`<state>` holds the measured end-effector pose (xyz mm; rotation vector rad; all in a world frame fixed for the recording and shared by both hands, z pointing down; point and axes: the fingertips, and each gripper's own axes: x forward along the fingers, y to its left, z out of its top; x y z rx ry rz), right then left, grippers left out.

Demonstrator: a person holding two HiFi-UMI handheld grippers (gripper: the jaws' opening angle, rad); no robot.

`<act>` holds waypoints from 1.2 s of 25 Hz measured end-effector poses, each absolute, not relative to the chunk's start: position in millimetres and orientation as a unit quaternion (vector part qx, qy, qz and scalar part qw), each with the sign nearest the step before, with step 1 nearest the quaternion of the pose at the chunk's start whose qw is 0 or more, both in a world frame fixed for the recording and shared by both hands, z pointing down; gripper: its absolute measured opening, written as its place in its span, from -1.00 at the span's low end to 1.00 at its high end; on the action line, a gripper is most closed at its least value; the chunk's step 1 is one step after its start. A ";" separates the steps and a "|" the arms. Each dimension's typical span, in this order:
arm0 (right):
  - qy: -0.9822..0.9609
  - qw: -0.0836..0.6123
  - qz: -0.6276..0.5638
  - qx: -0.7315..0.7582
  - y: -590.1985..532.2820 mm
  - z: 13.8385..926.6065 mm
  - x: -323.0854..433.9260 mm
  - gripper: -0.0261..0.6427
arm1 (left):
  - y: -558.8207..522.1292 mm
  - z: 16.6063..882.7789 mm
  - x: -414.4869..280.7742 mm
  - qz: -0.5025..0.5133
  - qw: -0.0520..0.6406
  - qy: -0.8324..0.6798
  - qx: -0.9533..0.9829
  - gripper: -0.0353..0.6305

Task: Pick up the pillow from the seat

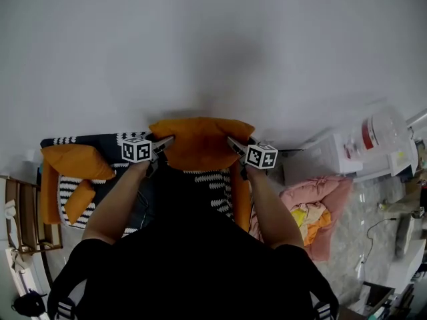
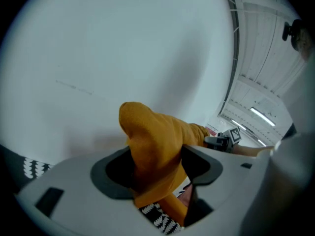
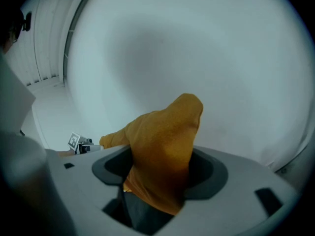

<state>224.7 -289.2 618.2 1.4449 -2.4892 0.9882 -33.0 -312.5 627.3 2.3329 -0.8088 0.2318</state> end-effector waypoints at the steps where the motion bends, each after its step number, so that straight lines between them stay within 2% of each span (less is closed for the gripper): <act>1: -0.819 0.046 0.320 0.474 -286.6 611.2 224.2 0.03 | -310.5 621.6 -33.6 0.083 0.322 -0.308 0.891 0.01; 20: -0.834 -0.006 0.279 0.476 -221.5 521.3 222.8 -0.01 | -266.3 542.6 -34.6 0.032 0.281 -0.291 0.914 -0.01; 30: -0.839 -0.008 0.264 0.475 -195.0 502.2 222.5 -0.04 | -244.1 517.1 -36.0 0.025 0.268 -0.281 0.921 -0.01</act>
